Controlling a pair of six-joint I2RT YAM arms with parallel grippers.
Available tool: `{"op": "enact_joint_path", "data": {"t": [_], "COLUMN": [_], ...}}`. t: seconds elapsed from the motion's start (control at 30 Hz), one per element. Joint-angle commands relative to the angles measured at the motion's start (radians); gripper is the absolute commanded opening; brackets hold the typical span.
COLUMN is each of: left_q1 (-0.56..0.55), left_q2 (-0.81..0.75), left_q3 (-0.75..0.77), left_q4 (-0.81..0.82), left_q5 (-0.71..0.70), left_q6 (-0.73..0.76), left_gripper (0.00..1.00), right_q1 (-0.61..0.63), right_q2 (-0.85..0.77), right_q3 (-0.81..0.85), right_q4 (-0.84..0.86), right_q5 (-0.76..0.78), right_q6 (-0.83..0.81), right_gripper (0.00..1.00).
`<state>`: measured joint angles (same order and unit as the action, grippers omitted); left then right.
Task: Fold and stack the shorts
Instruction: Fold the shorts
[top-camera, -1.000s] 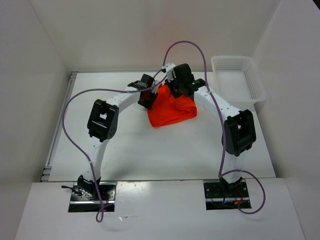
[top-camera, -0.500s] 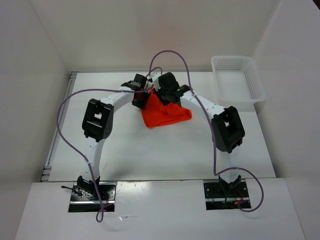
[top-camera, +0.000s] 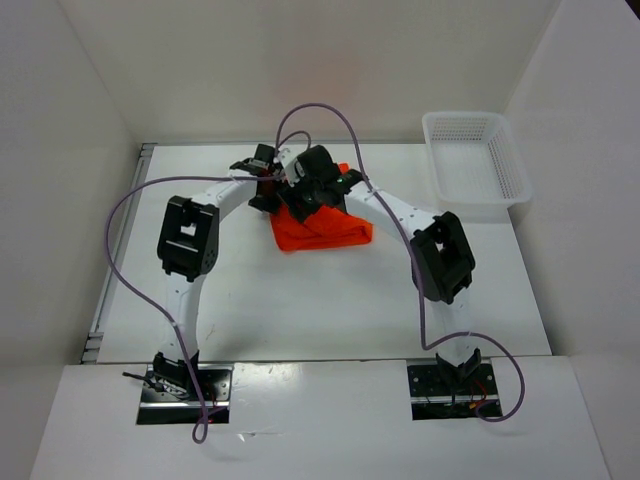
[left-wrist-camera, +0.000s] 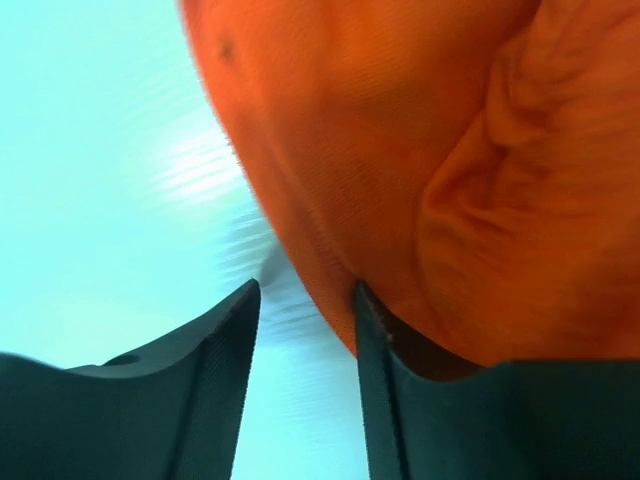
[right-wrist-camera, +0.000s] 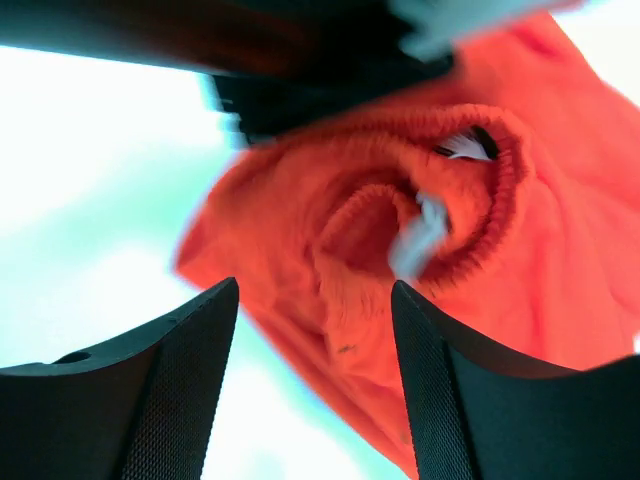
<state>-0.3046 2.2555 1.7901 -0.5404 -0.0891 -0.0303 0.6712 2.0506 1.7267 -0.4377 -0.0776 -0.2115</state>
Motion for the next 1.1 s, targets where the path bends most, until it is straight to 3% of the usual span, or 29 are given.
{"op": "enact_joint_path", "data": {"t": [0.0, 0.1, 0.2, 0.33, 0.57, 0.7, 0.77, 0.9, 1.07], "left_q1": [0.054, 0.087, 0.101, 0.101, 0.055, -0.002, -0.034, -0.102, -0.102], "left_q2": [-0.005, -0.034, -0.074, -0.178, -0.24, -0.322, -0.335, -0.274, -0.146], "left_q3": [-0.032, -0.023, 0.002, 0.022, 0.052, 0.02, -0.03, -0.067, -0.029], "left_q4": [-0.078, -0.078, -0.096, -0.096, -0.096, -0.118, -0.118, -0.118, -0.118], "left_q5": [-0.1, -0.13, -0.161, -0.175, -0.224, 0.01, 0.06, 0.045, -0.021], "left_q6": [0.03, 0.03, 0.03, 0.03, 0.03, 0.03, 0.03, 0.03, 0.03], "left_gripper": [0.52, 0.54, 0.56, 0.6, 0.65, 0.65, 0.65, 0.65, 0.66], "right_q1": [0.056, 0.067, 0.067, 0.039, -0.025, -0.068, -0.108, -0.139, -0.139], "right_q2": [-0.012, -0.003, -0.016, -0.113, -0.218, -0.218, -0.208, -0.179, -0.15], "right_q3": [0.134, 0.267, 0.284, 0.136, -0.176, -0.256, -0.256, -0.275, -0.319], "right_q4": [-0.036, -0.084, -0.084, -0.084, -0.003, 0.037, 0.063, 0.063, 0.083], "right_q5": [-0.253, -0.37, -0.351, -0.251, -0.143, -0.082, -0.073, -0.082, -0.082], "right_q6": [-0.06, -0.049, -0.04, -0.072, -0.108, -0.12, -0.12, -0.14, -0.15], "right_gripper": [0.69, 0.7, 0.68, 0.6, 0.62, 0.66, 0.67, 0.7, 0.71]}}
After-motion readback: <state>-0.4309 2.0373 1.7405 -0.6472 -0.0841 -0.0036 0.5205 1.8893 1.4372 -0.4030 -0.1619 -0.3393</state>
